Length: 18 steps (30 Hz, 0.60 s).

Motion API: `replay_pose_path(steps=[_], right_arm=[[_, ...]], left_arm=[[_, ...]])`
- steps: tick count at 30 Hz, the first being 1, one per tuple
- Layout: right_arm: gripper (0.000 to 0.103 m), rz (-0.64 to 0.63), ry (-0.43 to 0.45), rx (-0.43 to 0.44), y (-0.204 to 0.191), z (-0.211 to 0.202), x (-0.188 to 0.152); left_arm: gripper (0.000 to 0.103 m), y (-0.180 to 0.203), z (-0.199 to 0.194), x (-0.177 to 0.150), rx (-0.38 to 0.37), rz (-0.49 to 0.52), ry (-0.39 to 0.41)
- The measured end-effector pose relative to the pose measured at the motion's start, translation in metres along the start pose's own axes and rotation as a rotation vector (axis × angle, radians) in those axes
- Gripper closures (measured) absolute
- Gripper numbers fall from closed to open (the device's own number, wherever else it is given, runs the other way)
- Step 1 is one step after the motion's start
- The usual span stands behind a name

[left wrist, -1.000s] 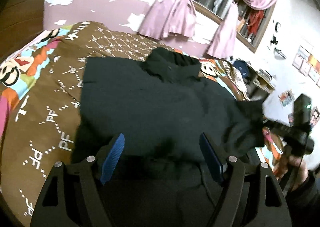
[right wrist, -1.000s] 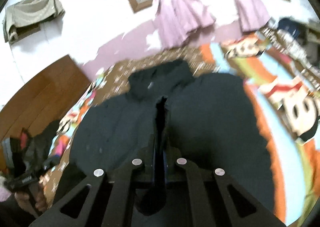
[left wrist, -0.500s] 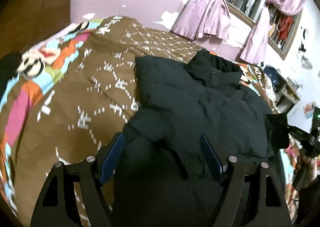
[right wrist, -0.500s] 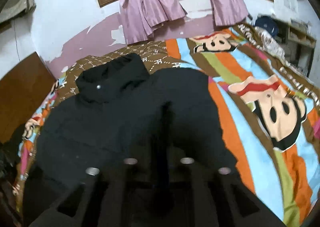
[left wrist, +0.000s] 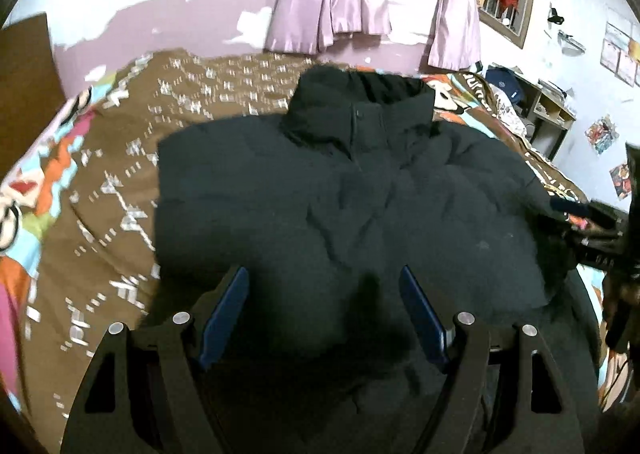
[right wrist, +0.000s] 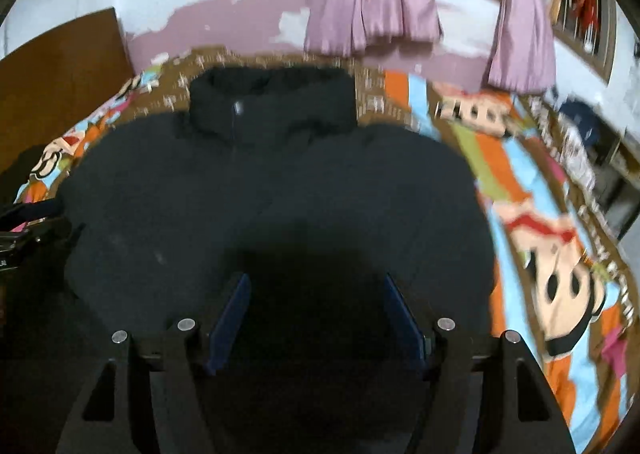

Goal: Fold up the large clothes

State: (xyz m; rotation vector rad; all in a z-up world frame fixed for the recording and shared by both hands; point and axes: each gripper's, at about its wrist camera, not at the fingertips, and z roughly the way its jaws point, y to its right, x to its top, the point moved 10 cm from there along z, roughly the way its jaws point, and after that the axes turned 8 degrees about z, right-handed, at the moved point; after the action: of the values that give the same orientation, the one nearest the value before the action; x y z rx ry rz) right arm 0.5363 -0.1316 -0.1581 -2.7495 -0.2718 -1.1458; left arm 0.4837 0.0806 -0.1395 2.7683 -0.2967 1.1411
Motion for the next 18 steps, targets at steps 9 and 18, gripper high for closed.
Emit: replay_pose_path(steps=[9, 18], right_arm=[[0.023, 0.009, -0.034, 0.035, 0.0, 0.028, -0.029], [0.022, 0.041, 0.064, 0.063, 0.003, 0.034, -0.039]], left_arm=[[0.019, -0.005, 0.04, -0.03, 0.09, 0.047, -0.131], [0.011, -0.005, 0.046, -0.041, 0.145, 0.094, -0.087]])
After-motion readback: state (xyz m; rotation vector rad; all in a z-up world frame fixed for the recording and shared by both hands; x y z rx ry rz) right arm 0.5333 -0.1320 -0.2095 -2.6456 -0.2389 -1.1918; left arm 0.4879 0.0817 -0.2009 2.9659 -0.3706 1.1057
